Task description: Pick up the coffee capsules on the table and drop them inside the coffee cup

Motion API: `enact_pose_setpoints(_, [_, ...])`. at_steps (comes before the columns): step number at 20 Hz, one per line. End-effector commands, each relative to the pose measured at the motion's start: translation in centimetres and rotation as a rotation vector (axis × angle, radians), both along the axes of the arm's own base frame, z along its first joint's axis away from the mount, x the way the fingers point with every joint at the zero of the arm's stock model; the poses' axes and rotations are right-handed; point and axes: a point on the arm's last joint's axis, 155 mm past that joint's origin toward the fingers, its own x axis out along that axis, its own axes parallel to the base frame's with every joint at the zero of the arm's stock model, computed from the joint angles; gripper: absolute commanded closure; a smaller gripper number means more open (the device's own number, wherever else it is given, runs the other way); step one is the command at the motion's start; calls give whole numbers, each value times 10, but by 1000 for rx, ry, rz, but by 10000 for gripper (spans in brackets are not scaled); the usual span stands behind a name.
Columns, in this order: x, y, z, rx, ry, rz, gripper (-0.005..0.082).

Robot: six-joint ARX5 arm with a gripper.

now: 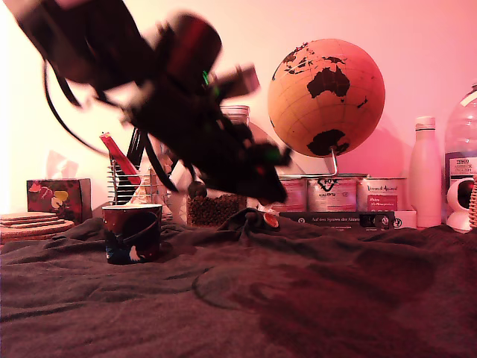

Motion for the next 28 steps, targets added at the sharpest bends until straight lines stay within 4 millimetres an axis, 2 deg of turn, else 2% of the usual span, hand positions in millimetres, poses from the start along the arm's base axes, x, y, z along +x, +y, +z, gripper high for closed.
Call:
enact_pose_setpoints(1, [9, 14, 8, 0, -12, 26, 632])
enact_pose_setpoints(5, [23, 41, 25, -14, -17, 77, 632])
enact_pose_setpoints(8, [31, 57, 29, -19, -5, 100, 632])
enact_pose_setpoints(16, [55, 107, 23, -7, 32, 200, 632])
enact_pose_setpoints(21, [74, 149, 23, -9, 45, 288, 632])
enact_pose_setpoints(28, [81, 190, 11, -2, 110, 372, 632])
